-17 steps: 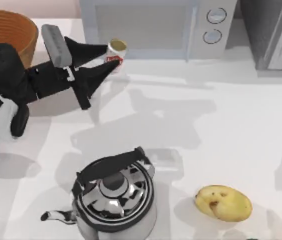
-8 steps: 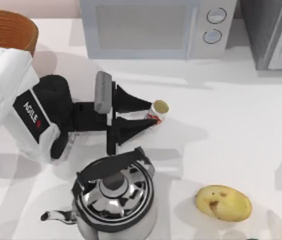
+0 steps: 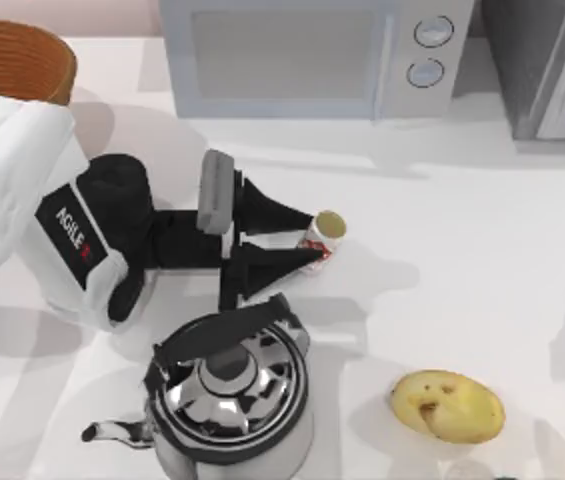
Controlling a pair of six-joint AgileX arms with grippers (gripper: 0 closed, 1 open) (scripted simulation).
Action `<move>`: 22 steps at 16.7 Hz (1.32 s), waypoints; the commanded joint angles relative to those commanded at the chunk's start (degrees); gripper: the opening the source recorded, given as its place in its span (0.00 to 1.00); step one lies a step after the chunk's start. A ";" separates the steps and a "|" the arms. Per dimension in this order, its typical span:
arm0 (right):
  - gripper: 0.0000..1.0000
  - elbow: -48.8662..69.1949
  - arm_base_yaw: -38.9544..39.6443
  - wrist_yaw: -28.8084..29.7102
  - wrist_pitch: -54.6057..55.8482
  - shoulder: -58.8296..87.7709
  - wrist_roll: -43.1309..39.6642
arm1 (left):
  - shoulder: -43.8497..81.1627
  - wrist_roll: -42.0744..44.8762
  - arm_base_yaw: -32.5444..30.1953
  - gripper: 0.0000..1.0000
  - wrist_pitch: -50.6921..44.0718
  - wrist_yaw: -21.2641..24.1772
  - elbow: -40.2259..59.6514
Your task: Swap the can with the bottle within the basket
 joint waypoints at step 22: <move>1.00 0.00 0.00 0.00 0.00 0.00 0.00 | -0.01 0.00 0.14 1.00 0.00 -0.01 -0.01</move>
